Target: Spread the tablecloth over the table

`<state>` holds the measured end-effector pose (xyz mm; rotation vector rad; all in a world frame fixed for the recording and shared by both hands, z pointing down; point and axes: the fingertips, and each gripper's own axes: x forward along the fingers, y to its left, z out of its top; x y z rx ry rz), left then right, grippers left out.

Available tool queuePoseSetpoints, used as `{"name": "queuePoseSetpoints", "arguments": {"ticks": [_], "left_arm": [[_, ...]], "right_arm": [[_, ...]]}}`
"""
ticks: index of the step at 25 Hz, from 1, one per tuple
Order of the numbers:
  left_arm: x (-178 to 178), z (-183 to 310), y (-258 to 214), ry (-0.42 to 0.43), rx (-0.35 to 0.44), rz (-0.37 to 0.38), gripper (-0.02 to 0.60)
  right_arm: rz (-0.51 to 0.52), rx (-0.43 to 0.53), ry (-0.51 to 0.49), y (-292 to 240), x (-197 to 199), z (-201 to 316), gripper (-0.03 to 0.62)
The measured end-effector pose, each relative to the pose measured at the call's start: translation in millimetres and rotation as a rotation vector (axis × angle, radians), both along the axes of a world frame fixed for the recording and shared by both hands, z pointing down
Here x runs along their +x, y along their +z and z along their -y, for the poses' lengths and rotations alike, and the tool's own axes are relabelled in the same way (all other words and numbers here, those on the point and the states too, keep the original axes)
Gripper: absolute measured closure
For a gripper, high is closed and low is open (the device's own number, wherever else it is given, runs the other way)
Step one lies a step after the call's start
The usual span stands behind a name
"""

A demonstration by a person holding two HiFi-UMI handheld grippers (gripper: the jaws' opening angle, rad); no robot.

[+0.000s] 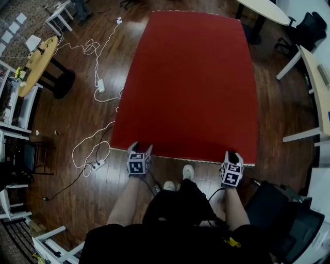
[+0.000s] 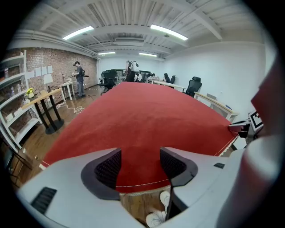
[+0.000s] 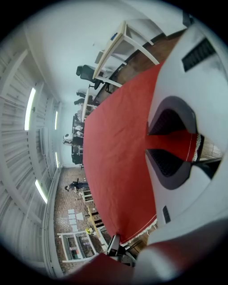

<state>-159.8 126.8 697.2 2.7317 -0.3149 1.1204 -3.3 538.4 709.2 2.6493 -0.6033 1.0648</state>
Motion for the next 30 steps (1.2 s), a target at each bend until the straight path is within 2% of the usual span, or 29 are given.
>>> {"name": "queuePoseSetpoints", "arguments": {"ticks": [1,6,8,9,10,11,12,14,17,20,22,27,30], "left_arm": [[-1,3,-6,-0.006,0.001,-0.025,0.305],[-2,32,-55,-0.039,0.002,-0.216,0.305],[-1,32,-82,-0.018,0.011,-0.298,0.311],[-1,28,-98,0.005,0.021,-0.339,0.312],[-3,23,-115,0.032,0.035,-0.382,0.318],[-7,16,-134,0.059,0.052,-0.427,0.339],[-12,9,-154,0.085,0.070,-0.475,0.394],[-24,-9,-192,0.134,0.086,-0.578,0.581],[-44,-34,-232,0.206,0.058,-0.694,0.581],[-67,-47,-249,0.264,0.083,-0.751,0.581],[-82,-49,-250,0.275,0.104,-0.765,0.581],[-112,-50,-253,0.226,0.111,-0.773,0.581],[-128,-50,-250,0.197,0.126,-0.748,0.581]], "right_arm": [[-0.032,0.019,0.012,-8,2,-2,0.493],[-0.198,0.179,0.076,-67,12,-10,0.493],[-0.247,0.259,0.087,-93,7,-8,0.504],[-0.278,0.297,0.077,-108,1,-4,0.534],[-0.311,0.331,0.056,-124,-7,4,0.537],[-0.343,0.360,0.024,-141,-18,15,0.560],[-0.369,0.380,-0.017,-156,-30,26,0.588],[-0.410,0.395,-0.104,-183,-55,47,0.589],[-0.470,0.366,-0.208,-211,-91,70,0.589],[-0.513,0.325,-0.288,-224,-124,95,0.591],[-0.527,0.324,-0.320,-231,-141,106,0.591],[-0.537,0.298,-0.370,-242,-158,97,0.591],[-0.518,0.265,-0.413,-236,-161,92,0.591]]}}
